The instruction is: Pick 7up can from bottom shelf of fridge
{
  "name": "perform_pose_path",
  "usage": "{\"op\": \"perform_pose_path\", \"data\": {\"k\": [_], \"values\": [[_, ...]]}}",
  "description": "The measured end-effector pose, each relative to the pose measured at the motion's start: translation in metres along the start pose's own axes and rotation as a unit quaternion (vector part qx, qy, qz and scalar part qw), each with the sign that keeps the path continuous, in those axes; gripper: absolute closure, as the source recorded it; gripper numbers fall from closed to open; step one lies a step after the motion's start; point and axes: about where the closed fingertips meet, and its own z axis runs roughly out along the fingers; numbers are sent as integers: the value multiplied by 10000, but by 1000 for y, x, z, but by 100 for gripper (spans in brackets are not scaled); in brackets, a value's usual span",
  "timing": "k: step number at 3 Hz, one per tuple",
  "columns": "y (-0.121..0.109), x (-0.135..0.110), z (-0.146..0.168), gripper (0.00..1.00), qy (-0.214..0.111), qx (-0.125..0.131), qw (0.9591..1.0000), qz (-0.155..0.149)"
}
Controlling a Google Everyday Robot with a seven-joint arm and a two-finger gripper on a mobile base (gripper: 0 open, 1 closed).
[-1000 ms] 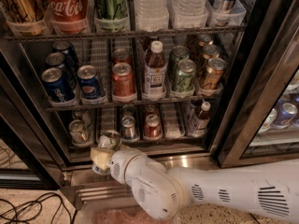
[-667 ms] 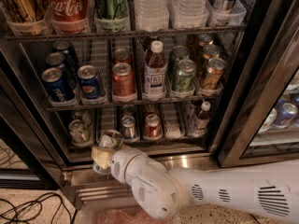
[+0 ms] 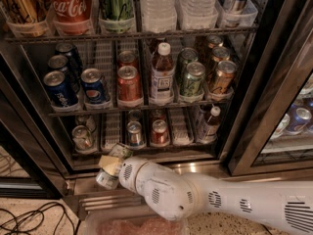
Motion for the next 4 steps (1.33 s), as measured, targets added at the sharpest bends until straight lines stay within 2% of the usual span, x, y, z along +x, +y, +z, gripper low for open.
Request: {"op": "perform_pose_path", "data": {"k": [1,2,3,4], "values": [[-20,-11,2,100,-427,492,9947,790],[-34,-24,-46,100,-818,930,9909,533],[-36,-24,-47,100,-853,990,9888,723],[-30,-15,-56,100,-883,1136,9847,982]]}}
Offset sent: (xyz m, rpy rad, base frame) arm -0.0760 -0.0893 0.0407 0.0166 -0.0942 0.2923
